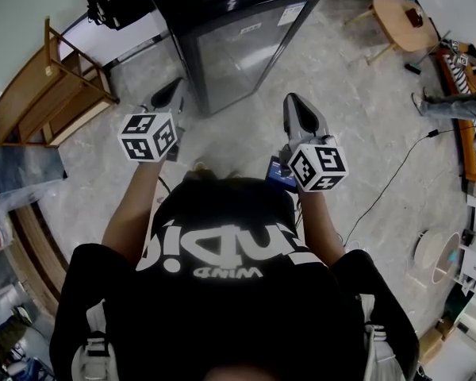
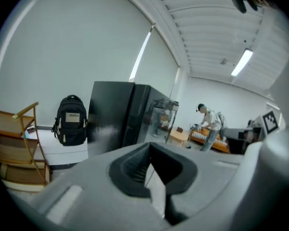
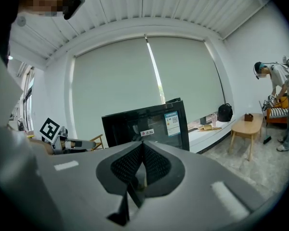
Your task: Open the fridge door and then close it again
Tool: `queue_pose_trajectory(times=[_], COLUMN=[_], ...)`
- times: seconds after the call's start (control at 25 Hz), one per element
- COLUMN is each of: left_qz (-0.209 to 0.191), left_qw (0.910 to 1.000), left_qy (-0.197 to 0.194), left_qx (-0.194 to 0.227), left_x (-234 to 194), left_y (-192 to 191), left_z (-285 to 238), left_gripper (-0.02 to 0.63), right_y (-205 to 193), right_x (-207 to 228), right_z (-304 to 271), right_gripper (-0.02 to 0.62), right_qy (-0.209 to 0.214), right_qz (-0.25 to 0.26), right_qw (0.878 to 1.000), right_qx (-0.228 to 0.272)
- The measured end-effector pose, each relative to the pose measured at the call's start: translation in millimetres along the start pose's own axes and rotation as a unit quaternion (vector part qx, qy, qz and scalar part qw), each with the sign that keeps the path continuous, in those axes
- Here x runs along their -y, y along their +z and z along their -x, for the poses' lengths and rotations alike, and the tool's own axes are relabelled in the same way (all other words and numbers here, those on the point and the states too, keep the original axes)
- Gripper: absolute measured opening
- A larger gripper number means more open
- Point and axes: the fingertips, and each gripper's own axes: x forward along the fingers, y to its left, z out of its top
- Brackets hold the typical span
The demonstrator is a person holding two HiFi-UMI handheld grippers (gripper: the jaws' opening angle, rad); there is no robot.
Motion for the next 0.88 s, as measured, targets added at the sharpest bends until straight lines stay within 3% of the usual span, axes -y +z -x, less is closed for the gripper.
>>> queue_pose_trajectory(times=[0.56,0.68,0.88], left_qz=[-0.060,-0.080,-0.069], left_qw=[0.9945,0.9920,0.9925], left_qy=[-0.042,-0.037,-0.019], left_qx=[0.075,0.091,0.099], left_x=[45.8,49.0,47.5], left_y=[30.1,29.8,25.4], left_z=[53.6,60.0,62.4], left_gripper=[0.002,0.002,0.002], right_y=[9.7,9.1,7.4], right_x=[-22.7,-21.9,-21.6], right_z=[18.4,19.5,21.4], right_gripper=[-0.002,-0.002,-0.002], right_qy=[0.020,0.019,0.025], right_qz=[0.021,0.022,0.023], right_qw=[0.999,0.999,0.999], right_qx=[0.024,0.029,0.031])
